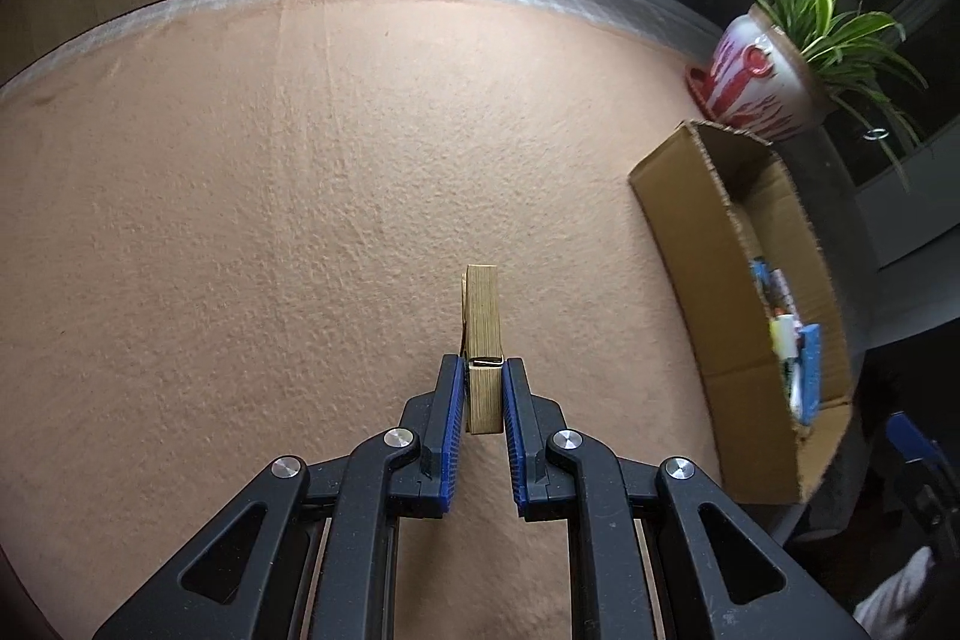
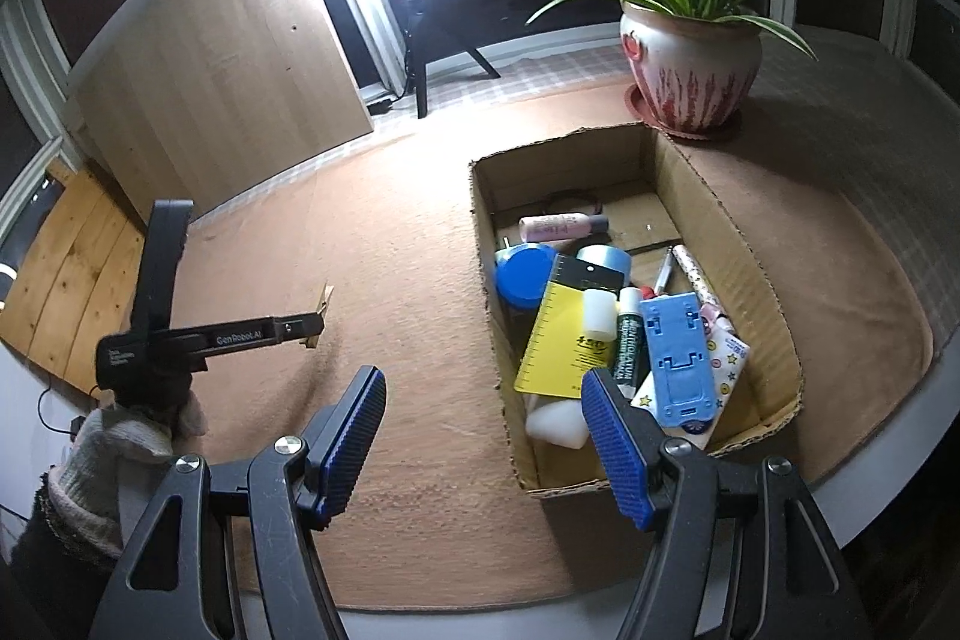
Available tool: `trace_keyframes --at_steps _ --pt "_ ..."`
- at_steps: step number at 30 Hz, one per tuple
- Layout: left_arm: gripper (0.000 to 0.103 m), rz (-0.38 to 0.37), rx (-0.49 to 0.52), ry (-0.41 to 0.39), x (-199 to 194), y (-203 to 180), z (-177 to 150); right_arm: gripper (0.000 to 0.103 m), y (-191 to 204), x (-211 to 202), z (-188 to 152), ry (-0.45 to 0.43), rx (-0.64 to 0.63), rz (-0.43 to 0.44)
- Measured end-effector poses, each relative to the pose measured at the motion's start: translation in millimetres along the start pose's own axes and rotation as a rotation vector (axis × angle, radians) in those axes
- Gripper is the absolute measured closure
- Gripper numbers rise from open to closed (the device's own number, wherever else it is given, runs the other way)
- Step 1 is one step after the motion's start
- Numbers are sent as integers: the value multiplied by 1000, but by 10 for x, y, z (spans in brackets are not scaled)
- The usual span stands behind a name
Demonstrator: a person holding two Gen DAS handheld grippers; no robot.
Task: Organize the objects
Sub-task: 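Carry the clothespin into the box and open the left tool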
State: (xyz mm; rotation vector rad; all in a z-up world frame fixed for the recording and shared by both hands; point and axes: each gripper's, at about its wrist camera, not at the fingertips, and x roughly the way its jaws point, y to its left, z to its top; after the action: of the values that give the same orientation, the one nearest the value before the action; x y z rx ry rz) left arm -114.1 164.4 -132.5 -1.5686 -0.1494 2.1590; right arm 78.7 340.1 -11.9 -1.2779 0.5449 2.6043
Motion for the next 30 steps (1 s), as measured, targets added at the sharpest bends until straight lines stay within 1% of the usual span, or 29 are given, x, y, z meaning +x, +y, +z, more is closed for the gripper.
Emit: trace_keyframes --at_steps 4,9,18,30 --pt "89 -13 5 -13 -88 -25 7 39 60 -10 -14 -6 -12 -8" --pt "89 -46 42 -24 -166 -229 23 39 58 -48 -31 -13 -9 -19" --pt "89 -108 139 -41 -207 -795 124 39 -85 -129 -62 -23 25 -42" --pt "89 -153 246 -15 -49 -1417 154 39 -318 -191 -80 -32 66 -77"
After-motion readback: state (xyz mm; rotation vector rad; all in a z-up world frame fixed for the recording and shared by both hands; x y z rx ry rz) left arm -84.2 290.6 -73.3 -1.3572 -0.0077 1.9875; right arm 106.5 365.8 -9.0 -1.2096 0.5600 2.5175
